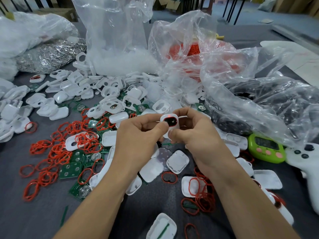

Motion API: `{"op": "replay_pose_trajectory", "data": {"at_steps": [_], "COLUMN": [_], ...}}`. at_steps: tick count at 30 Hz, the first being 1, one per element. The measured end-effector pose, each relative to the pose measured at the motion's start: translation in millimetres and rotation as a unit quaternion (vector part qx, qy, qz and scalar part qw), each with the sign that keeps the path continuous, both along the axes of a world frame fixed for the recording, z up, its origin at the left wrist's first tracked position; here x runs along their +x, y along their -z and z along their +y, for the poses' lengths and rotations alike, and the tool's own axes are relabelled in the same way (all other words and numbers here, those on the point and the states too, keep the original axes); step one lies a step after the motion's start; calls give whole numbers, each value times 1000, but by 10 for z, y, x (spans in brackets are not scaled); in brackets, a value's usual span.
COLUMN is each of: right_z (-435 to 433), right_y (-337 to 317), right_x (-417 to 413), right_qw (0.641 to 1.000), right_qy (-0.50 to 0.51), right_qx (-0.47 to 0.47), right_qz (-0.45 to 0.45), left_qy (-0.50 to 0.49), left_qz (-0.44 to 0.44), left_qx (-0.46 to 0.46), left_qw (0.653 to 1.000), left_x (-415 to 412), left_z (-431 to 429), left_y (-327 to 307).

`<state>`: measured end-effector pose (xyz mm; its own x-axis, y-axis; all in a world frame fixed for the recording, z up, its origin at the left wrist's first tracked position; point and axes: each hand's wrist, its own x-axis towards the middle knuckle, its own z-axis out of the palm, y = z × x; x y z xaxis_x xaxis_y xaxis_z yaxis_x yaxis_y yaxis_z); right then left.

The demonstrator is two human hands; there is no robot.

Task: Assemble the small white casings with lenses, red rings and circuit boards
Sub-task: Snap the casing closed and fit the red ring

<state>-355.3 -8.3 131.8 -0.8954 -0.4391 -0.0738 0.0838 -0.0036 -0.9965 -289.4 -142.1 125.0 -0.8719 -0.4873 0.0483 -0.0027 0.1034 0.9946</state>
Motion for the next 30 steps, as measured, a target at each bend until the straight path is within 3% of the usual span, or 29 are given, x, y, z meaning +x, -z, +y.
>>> {"op": "replay_pose_trajectory", "data": {"at_steps": [9, 19, 30], "right_z": [28, -43, -5], "right_y": [-25, 26, 14], "right_x": [-23, 17, 27], "right_qw": [997, 999, 998], "right_qy": [-29, 48, -1], "right_qx": [-23, 14, 46], "right_qz": [-68, 6, 39], "left_qy": [-7, 19, 0], "left_qz": [-4, 15, -3], "left_qx": [20, -3, -15], "left_qw": [1000, 1000, 1000], "left_x": [-4, 19, 9], "left_z": [-18, 11, 7], "left_y": [-9, -20, 1]}}
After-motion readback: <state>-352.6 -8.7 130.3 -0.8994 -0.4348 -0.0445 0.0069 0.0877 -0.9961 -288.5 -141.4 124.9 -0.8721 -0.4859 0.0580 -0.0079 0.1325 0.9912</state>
